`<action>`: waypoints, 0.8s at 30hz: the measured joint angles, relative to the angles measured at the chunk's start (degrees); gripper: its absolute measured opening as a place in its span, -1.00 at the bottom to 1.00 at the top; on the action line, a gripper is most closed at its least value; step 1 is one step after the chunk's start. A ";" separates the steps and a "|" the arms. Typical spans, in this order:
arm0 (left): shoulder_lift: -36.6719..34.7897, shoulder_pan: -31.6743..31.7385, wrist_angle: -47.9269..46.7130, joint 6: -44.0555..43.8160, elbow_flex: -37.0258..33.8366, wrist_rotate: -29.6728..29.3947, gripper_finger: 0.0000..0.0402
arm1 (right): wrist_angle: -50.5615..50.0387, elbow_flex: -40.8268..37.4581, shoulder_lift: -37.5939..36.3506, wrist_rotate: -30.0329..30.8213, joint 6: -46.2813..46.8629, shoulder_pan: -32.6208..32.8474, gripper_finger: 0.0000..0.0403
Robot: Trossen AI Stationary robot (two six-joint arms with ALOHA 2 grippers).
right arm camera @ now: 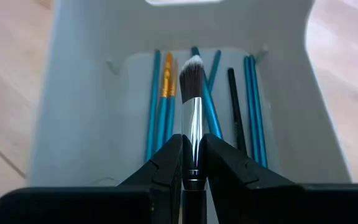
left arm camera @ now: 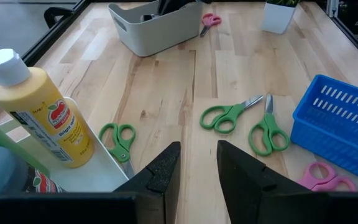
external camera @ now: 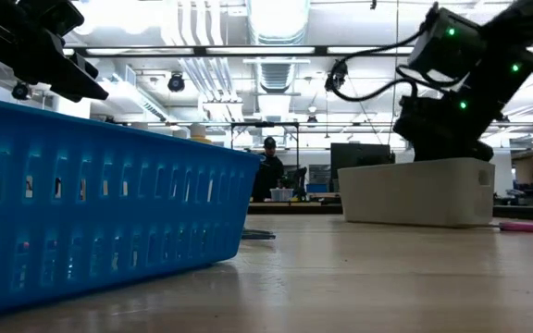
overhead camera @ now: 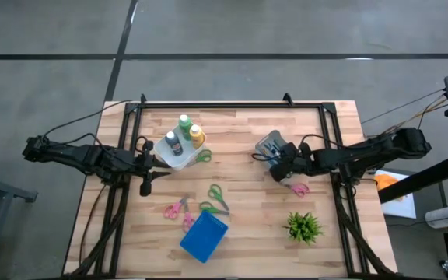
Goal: Pick & Place Paint Supplies
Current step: Put the black paintbrush into the gray bin
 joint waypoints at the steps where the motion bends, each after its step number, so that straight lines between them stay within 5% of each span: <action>1: 0.00 0.01 0.00 0.00 0.02 0.00 -0.46 | 0.74 -0.63 0.00 -0.05 0.02 -0.12 -0.71; 24: 0.00 0.00 0.00 0.00 0.02 0.00 -0.46 | 7.47 -1.35 0.00 0.03 -5.85 -0.25 -0.71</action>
